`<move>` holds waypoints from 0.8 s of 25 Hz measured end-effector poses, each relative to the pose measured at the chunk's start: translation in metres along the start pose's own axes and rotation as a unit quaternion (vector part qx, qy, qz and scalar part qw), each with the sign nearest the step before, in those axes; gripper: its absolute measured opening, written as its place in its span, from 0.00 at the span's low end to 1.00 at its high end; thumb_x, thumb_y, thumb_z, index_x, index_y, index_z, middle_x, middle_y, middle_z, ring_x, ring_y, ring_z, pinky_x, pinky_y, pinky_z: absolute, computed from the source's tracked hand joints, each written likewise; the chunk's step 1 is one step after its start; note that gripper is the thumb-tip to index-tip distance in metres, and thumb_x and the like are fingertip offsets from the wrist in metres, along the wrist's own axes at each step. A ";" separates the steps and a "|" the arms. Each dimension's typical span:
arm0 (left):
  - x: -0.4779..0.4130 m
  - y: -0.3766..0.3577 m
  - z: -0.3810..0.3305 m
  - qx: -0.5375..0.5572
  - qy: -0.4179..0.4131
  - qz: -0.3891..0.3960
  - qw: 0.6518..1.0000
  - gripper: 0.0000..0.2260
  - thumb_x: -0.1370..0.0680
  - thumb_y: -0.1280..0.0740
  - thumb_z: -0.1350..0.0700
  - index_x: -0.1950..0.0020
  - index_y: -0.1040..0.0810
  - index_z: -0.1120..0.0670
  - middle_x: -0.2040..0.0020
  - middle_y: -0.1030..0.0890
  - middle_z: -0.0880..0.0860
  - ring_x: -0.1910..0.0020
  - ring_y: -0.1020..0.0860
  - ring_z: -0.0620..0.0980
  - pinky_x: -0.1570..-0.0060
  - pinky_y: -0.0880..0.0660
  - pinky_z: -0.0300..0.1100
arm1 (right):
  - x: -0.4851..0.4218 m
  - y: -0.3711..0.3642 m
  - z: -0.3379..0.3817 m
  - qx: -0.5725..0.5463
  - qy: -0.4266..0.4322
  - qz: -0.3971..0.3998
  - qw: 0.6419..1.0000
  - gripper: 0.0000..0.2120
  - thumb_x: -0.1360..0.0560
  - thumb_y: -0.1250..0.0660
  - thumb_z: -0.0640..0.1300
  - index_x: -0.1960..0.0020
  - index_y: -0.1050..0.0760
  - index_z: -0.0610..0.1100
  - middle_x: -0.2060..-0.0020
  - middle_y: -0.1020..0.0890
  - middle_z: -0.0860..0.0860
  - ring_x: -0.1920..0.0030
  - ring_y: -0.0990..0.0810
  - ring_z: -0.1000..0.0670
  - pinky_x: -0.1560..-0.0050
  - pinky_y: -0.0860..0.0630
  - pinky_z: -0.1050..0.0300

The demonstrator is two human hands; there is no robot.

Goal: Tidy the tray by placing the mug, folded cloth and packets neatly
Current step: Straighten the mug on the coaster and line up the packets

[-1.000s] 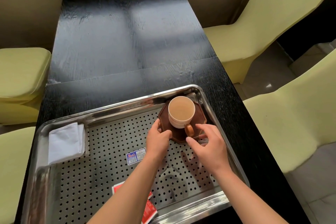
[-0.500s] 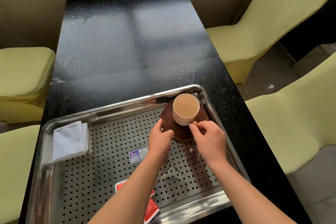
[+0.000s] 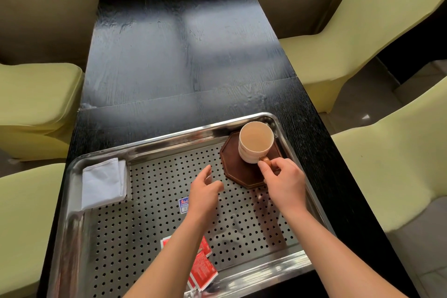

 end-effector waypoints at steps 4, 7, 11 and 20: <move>0.015 0.042 0.015 -0.009 -0.018 -0.031 0.999 0.30 0.26 0.35 0.66 0.24 0.33 0.53 0.28 0.27 0.52 0.32 0.28 0.49 0.38 0.28 0.49 | 0.004 0.005 0.003 -0.015 -0.007 0.002 1.000 0.13 0.27 0.27 0.56 0.56 0.19 0.47 0.59 0.20 0.54 0.59 0.23 0.56 0.60 0.24 0.56; 0.038 0.086 0.030 -0.028 -0.030 -0.076 0.996 0.26 0.25 0.34 0.66 0.28 0.28 0.52 0.32 0.24 0.50 0.36 0.26 0.47 0.40 0.27 0.47 | 0.013 0.020 0.011 -0.022 0.003 -0.020 1.000 0.13 0.27 0.27 0.55 0.52 0.20 0.46 0.57 0.20 0.52 0.58 0.21 0.53 0.59 0.22 0.53; 0.074 0.144 0.061 -0.103 -0.004 -0.147 0.984 0.21 0.25 0.35 0.65 0.33 0.23 0.53 0.41 0.20 0.51 0.42 0.22 0.49 0.39 0.24 0.53 | 0.037 0.045 0.009 -0.033 -0.006 -0.047 0.998 0.08 0.24 0.29 0.50 0.50 0.21 0.46 0.56 0.19 0.50 0.56 0.19 0.49 0.57 0.20 0.51; 0.113 0.149 0.112 -0.298 0.056 -0.096 0.948 0.24 0.27 0.29 0.51 0.31 0.26 0.53 0.45 0.23 0.51 0.51 0.24 0.48 0.51 0.29 0.43 | 0.171 -0.096 0.029 0.109 0.039 0.320 0.940 0.16 0.26 0.29 0.56 0.43 0.19 0.48 0.52 0.16 0.54 0.51 0.19 0.53 0.50 0.22 0.54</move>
Point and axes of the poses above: each hand's wrist, its own x-axis away from the middle knuckle, its own y-axis out of the back of the hand, z = x × y, the point moved 10 cm from there along -x, towards the middle knuckle
